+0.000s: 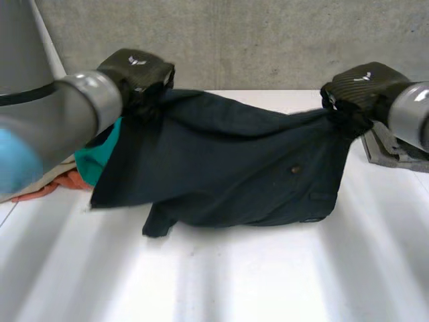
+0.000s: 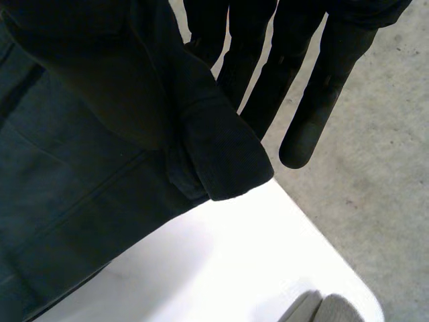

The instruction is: Fold the laundry.

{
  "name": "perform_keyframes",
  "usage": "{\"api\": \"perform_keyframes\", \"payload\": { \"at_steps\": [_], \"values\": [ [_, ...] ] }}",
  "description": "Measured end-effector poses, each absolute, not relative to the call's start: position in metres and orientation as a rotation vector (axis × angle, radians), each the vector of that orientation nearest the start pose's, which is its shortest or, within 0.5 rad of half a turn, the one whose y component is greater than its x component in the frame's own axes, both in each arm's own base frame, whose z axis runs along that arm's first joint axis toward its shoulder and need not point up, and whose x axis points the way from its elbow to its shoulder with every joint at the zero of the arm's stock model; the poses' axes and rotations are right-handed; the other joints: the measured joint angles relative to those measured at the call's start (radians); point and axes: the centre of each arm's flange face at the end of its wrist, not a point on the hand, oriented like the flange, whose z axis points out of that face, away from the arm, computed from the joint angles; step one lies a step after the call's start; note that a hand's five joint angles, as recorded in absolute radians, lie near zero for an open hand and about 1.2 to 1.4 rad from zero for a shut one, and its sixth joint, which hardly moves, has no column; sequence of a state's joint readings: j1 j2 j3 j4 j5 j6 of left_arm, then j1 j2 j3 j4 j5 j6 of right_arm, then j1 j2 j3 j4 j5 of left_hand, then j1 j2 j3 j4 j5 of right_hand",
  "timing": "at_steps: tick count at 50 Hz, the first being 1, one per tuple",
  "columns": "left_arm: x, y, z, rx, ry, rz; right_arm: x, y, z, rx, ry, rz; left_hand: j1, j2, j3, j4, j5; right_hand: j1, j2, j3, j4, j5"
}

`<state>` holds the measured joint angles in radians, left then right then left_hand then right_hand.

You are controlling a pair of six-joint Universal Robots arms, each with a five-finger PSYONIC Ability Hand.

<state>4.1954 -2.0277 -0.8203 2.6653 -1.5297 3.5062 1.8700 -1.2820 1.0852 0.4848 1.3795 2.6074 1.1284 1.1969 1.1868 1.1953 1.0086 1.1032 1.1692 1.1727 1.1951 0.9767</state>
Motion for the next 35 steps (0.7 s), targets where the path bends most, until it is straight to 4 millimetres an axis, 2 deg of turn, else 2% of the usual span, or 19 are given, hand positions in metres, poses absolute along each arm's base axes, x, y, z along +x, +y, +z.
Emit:
{"api": "perform_keyframes", "payload": {
  "at_steps": [3, 6, 7, 9, 13, 15, 18, 22, 26, 29, 31, 34, 35],
  "values": [
    [-0.325, -0.293, 0.345, 1.065, 2.12, -2.265, 0.255, -0.306, 0.322, -1.099, 2.116, -2.059, 0.001, 0.001, 0.001, 0.0, 0.0, 0.0, 0.008, 0.0, 0.0, 0.0],
    [-0.335, -0.309, 0.37, 0.987, 1.934, -2.48, 0.263, -0.327, 0.336, -0.976, 1.971, -2.278, 0.001, 0.002, 0.001, 0.0, 0.0, 0.0, 0.008, 0.0, 0.001, 0.0],
    [-0.339, -0.314, 0.388, 0.934, 1.81, -2.605, 0.267, -0.337, 0.351, -0.881, 1.847, -2.421, 0.001, 0.002, 0.001, 0.0, 0.0, 0.0, 0.008, 0.0, 0.002, 0.0],
    [-0.343, -0.318, 0.41, 0.865, 1.649, -2.747, 0.27, -0.346, 0.37, -0.765, 1.681, -2.575, 0.001, 0.002, 0.001, 0.0, 0.0, 0.0, 0.008, 0.0, 0.002, 0.0],
    [-0.345, -0.315, 0.457, 0.718, 1.292, -3.001, 0.273, -0.351, 0.419, -0.549, 1.278, -2.827, 0.001, 0.002, 0.001, 0.0, 0.0, 0.0, 0.008, 0.0, 0.003, 0.003],
    [-0.344, -0.313, 0.469, 0.673, 1.196, -3.057, 0.273, -0.35, 0.432, -0.506, 1.169, -2.876, 0.001, 0.002, 0.001, 0.0, 0.0, 0.0, 0.008, 0.005, 0.003, 0.012],
    [-0.344, -0.312, 0.473, 0.643, 1.162, -3.079, 0.273, -0.35, 0.438, -0.498, 1.126, -2.891, 0.008, 0.002, 0.001, 0.0, 0.0, 0.0, 0.008, 0.012, 0.003, 0.014],
    [-0.344, -0.317, 0.456, 0.658, 1.261, -3.039, 0.273, -0.354, 0.428, -0.54, 1.214, -2.851, 0.011, 0.002, 0.001, 0.0, 0.0, 0.0, 0.008, 0.015, 0.003, 0.014],
    [-0.348, -0.327, 0.414, 0.733, 1.482, -2.936, 0.27, -0.362, 0.398, -0.61, 1.404, -2.76, 0.011, 0.002, 0.001, 0.0, 0.0, 0.0, 0.008, 0.015, 0.003, 0.014],
    [-0.352, -0.332, 0.37, 0.819, 1.676, -2.836, 0.266, -0.369, 0.361, -0.677, 1.581, -2.655, 0.011, 0.002, 0.002, 0.0, 0.0, 0.0, 0.008, 0.015, 0.003, 0.014],
    [-0.354, -0.333, 0.349, 0.858, 1.758, -2.789, 0.265, -0.371, 0.344, -0.707, 1.658, -2.601, 0.011, 0.003, 0.003, 0.001, 0.0, 0.0, 0.008, 0.015, 0.003, 0.014],
    [-0.359, -0.333, 0.293, 0.956, 1.95, -2.648, 0.263, -0.371, 0.289, -0.815, 1.845, -2.443, 0.011, 0.004, 0.003, 0.001, 0.0, 0.0, 0.008, 0.015, 0.003, 0.02],
    [-0.36, -0.332, 0.282, 0.973, 1.983, -2.619, 0.263, -0.371, 0.281, -0.832, 1.869, -2.419, 0.011, 0.004, 0.003, 0.001, 0.0, 0.0, 0.008, 0.015, 0.003, 0.021]
  ]
}}
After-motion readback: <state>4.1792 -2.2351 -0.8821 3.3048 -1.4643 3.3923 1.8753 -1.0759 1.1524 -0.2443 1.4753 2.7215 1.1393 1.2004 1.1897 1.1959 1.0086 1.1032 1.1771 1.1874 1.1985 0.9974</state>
